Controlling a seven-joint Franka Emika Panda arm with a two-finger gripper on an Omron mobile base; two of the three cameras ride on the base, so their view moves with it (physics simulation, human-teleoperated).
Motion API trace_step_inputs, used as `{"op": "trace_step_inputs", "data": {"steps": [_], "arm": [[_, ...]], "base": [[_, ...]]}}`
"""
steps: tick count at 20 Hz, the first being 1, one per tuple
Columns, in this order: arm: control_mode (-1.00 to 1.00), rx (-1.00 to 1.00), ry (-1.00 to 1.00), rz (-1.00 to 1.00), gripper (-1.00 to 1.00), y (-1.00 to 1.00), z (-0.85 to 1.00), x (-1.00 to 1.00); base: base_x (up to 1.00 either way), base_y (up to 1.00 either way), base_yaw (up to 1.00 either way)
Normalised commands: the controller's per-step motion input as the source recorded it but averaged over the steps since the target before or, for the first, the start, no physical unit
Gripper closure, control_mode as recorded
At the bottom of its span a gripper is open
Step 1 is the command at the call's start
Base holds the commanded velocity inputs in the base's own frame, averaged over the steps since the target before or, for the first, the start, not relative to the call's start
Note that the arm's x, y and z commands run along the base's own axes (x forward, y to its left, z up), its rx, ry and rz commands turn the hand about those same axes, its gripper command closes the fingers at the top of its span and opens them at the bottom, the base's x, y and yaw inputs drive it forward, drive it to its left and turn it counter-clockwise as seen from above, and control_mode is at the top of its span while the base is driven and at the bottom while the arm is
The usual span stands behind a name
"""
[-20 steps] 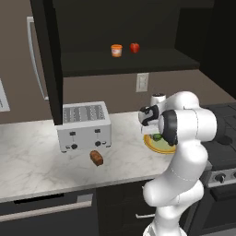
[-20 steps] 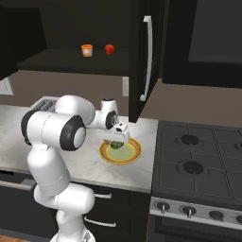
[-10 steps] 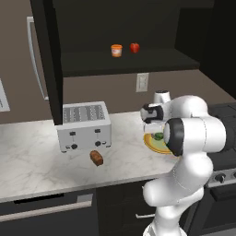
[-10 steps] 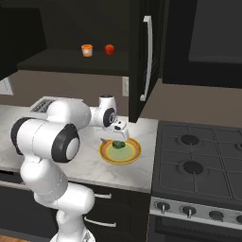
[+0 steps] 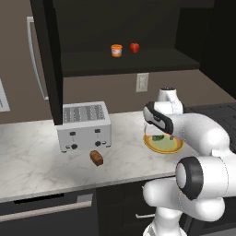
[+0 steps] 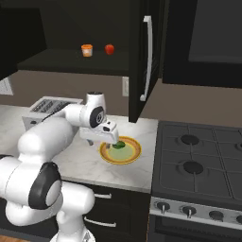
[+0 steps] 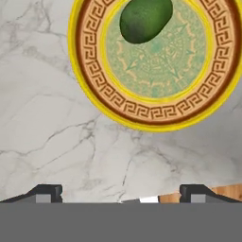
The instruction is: Pick the avocado and bread from the counter and place them on the plate. Then pick the jam from the cabinet and place it next to the plate. Lastly close the cabinet door.
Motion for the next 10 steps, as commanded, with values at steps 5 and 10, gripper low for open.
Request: {"op": "trace_step_inputs", "data": {"steps": [5,10], "arm": [[-1.0,0.04,0.12,0.17,-1.0,0.73,0.18,-0.06],[-1.0,0.02,0.04,0.16,-1.0,0.78,0.17,-0.11]], "base": [[0.0,0.0,0.0],[0.0,0.0,0.0]]}}
